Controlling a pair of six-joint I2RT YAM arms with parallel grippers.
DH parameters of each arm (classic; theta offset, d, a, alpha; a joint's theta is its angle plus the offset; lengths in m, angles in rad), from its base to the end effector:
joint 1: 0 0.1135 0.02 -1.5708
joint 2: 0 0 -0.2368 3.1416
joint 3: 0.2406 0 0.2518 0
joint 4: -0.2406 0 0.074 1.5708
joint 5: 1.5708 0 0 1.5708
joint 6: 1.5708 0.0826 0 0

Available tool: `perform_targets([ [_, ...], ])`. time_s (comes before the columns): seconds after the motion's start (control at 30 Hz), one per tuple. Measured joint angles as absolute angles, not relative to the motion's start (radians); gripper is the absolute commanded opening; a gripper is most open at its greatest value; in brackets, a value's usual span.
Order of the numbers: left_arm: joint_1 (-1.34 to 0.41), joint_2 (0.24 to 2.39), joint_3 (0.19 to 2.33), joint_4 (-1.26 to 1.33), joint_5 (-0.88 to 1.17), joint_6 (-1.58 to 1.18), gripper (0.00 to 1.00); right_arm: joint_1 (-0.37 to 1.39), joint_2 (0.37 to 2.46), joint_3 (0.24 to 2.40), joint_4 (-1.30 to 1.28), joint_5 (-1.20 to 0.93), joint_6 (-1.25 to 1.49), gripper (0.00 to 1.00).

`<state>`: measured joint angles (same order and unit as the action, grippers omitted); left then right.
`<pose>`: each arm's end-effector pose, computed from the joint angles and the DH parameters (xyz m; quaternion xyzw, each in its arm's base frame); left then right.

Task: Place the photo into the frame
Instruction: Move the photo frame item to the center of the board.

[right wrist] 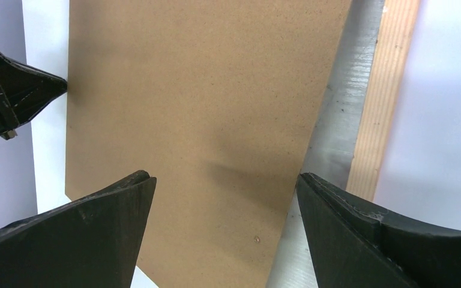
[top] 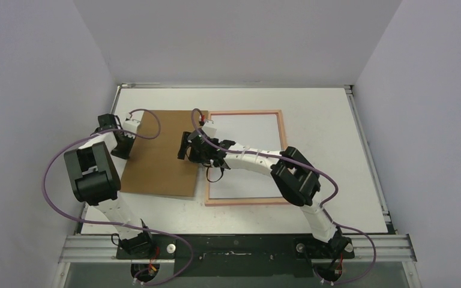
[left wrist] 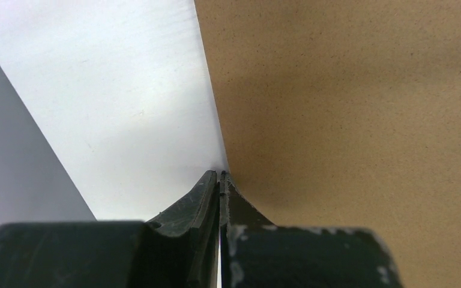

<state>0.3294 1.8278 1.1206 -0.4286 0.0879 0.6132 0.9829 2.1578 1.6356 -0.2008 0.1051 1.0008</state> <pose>0.3533 0.1131 0.0875 0.1474 0.9644 0.0597 0.2116 0.2901 0.4197 0.1374 0.0298 0.9100 0.3176 0.2648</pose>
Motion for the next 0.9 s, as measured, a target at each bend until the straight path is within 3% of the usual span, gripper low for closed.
perform_targets([
  [0.9,0.15,1.819,1.121,-0.473,0.064,0.569,0.0,0.951,1.949,1.374,-0.164,0.144,1.012,0.9],
])
